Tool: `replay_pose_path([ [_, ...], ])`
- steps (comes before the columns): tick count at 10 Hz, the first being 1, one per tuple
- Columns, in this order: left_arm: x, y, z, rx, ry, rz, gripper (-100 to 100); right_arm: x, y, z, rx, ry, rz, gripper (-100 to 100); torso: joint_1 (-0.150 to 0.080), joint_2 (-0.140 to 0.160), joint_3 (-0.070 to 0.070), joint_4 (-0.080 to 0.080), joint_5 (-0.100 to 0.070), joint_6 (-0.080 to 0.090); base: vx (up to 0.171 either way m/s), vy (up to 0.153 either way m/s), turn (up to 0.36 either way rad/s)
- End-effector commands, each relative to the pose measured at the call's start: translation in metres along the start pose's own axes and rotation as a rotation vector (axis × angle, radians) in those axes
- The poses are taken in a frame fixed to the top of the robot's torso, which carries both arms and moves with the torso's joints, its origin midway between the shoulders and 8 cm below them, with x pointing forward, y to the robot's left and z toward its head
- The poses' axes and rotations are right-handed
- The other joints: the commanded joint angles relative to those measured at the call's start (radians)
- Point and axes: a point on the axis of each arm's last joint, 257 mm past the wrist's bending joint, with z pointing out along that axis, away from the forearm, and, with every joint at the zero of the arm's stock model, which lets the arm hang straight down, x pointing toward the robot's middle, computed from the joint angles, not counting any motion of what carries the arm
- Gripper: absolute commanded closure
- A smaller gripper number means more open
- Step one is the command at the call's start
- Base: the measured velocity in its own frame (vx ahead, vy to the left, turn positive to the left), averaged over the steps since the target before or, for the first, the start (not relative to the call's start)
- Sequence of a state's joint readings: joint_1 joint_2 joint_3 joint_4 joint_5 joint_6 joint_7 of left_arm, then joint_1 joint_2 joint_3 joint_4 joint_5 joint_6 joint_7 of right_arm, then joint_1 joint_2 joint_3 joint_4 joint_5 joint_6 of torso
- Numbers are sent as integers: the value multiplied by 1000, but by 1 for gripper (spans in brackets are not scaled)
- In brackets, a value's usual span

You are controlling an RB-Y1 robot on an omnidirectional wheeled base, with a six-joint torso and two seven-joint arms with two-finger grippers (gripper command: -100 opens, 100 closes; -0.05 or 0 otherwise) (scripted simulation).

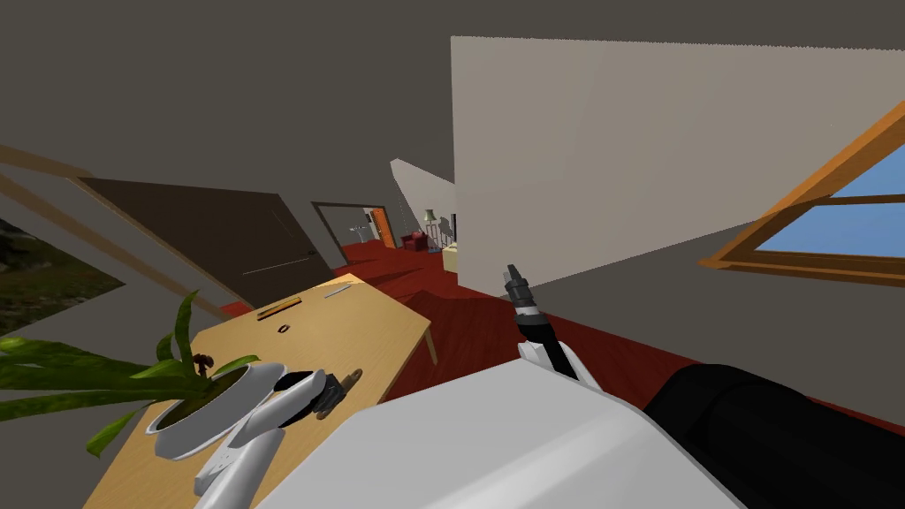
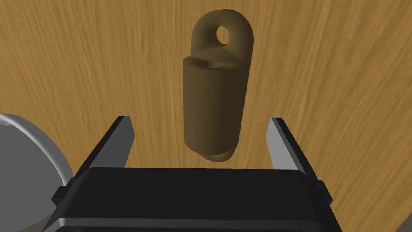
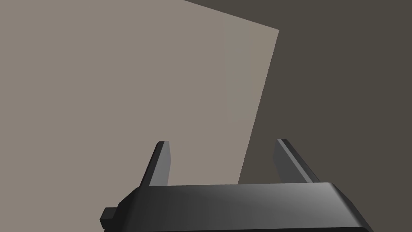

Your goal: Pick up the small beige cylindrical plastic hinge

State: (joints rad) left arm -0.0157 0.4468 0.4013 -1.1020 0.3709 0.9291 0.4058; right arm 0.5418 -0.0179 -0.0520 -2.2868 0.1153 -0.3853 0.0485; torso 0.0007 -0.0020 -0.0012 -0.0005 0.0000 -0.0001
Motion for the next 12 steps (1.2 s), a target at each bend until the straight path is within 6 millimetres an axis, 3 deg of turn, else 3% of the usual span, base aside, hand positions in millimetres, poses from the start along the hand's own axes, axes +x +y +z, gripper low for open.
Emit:
replay_pose_path([
  [1,-6,8,2,-45,-24,-10,-100,0,0,0,0,0,0,0,0,0,0,0,0,0,29,21,-96],
  [5,-12,15,3,-87,-46,-18,-100,0,0,0,0,0,0,0,0,1,0,0,0,0,21,16,-55],
  [6,-12,16,3,-90,-47,-19,0,0,0,0,0,0,0,0,-1,1,1,0,0,-1,0,0,0],
  [7,-12,25,10,-90,-45,-16,-100,0,0,0,0,0,0,0,-1,2,1,0,0,0,24,25,25],
  [11,-12,36,18,-92,-44,-13,-100,0,0,0,0,0,0,0,1,-1,0,0,0,-1,36,33,13],
  [12,-12,36,18,-90,-43,-12,100,0,0,0,0,0,0,0,0,0,0,0,0,0,0,0,0],
])
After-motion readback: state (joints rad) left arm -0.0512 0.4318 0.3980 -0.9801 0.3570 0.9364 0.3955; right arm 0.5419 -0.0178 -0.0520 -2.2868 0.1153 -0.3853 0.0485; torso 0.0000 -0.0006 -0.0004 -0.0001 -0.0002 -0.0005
